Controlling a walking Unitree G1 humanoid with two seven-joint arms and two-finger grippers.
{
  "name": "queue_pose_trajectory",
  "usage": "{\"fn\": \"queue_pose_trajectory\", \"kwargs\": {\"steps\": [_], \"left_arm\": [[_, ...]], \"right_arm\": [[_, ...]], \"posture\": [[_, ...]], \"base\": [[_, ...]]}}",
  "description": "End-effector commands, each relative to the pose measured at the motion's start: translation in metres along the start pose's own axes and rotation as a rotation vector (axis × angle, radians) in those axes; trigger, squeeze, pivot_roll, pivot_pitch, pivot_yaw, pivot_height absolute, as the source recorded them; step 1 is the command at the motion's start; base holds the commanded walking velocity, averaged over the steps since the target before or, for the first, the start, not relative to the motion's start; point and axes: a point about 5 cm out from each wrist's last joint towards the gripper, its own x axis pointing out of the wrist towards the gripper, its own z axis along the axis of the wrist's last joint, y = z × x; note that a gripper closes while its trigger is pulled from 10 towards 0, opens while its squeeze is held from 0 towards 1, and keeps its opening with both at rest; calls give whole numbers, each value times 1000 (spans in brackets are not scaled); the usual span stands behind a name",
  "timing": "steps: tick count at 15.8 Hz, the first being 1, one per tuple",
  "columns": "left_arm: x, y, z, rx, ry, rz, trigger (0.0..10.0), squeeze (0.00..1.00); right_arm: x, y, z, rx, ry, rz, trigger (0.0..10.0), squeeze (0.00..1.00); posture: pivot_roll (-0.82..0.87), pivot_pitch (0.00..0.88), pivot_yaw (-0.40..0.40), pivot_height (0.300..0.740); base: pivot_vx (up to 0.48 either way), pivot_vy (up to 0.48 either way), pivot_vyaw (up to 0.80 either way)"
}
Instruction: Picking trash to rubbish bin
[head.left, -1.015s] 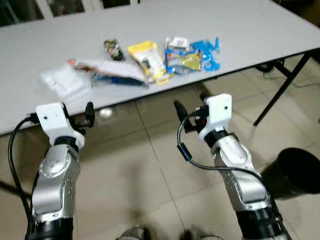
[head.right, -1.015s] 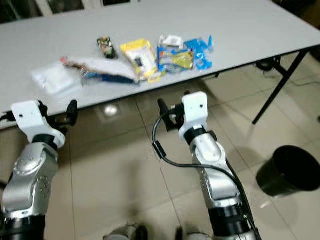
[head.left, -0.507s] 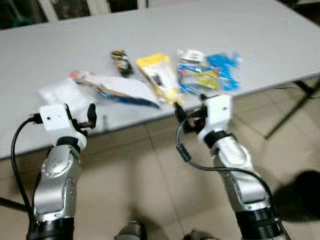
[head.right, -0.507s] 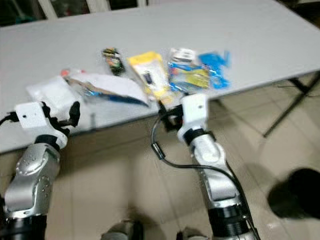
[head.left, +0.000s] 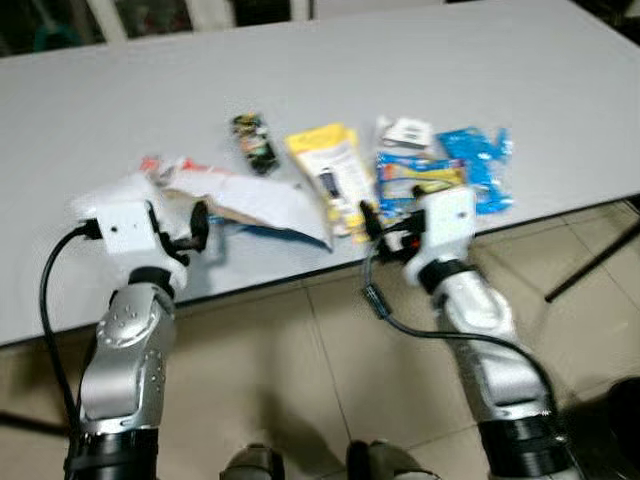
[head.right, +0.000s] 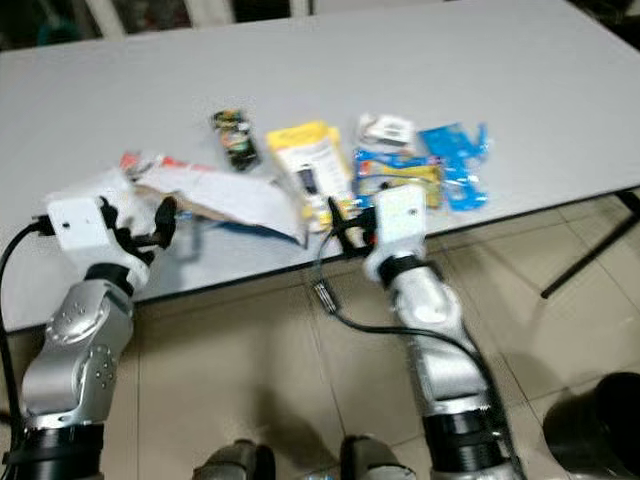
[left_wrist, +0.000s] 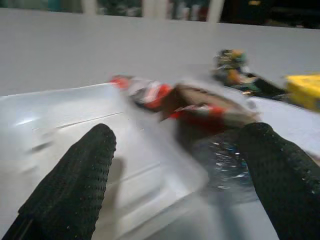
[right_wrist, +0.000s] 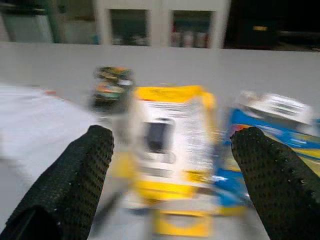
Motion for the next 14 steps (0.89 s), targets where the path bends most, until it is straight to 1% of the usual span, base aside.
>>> {"fn": "queue_pose_trajectory", "kwargs": {"steps": [1,4,9,11,14], "left_arm": [[-1,2,-4,8,14,7,10000,0],[1,-2,-6,0,26,-8,10000,0],[6,-10,-4,-27,18,-46,10000,0],[10,-20,-1,-79,14,-88,10000,0],[18,-35,-2,-116,29,-155,10000,0]], "right_arm": [[-2,-2,4,-5,-13,-4,10000,0],[-3,-2,5,-6,-16,-6,10000,0],[-5,0,6,-6,-19,-4,10000,0],[-8,0,5,-11,-14,-3,10000,0],[-12,0,5,-13,-9,-10,10000,0]], "posture": [[-52,166,37,740],[-58,166,38,740],[-61,181,39,740],[-67,191,40,740],[-84,204,47,740]], "base": [[0,0,0],[0,0,0],[0,0,0],[0,0,0],[0,0,0]]}}
